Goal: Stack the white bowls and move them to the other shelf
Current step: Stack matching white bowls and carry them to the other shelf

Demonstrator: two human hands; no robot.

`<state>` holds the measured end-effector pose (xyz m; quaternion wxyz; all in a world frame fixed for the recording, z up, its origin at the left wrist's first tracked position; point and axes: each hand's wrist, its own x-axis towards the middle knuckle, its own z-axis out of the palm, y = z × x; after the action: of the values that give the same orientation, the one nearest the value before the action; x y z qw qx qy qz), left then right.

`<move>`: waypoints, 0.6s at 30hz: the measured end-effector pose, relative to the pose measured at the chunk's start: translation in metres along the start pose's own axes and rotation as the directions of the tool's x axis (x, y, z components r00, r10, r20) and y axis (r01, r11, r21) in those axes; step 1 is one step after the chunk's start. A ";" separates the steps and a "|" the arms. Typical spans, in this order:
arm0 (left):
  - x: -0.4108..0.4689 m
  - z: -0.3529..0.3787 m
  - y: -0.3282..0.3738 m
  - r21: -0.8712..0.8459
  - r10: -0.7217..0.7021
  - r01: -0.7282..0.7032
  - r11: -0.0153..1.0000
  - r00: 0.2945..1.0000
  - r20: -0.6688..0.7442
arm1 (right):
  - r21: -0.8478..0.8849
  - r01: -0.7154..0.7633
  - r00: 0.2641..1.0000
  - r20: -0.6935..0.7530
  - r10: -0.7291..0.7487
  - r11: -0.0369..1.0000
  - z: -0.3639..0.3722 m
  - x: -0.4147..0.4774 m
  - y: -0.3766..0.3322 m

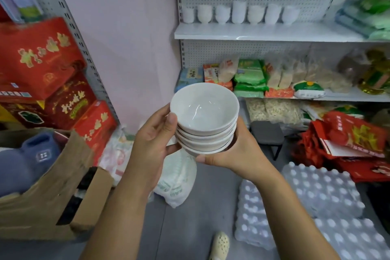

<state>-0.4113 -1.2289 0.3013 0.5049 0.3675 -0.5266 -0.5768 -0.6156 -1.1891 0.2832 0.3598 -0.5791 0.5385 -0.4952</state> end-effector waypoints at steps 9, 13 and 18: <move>0.172 0.023 -0.025 0.009 0.002 -0.002 1.000 0.999 -0.045 | 0.004 0.062 0.998 0.025 -0.062 0.998 -0.047 0.172 0.039; 0.247 0.045 -0.032 0.020 0.009 -0.008 1.000 1.000 -0.028 | -0.002 0.067 0.997 0.025 -0.067 0.998 -0.077 0.247 0.057; 0.329 0.061 -0.044 0.028 -0.020 0.020 0.999 1.000 -0.004 | -0.022 0.037 0.999 0.004 -0.037 0.999 -0.105 0.322 0.086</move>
<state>-0.5509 -1.5360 0.3042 0.4950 0.3808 -0.5301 -0.5736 -0.7618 -1.5059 0.2871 0.3453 -0.5938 0.5325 -0.4946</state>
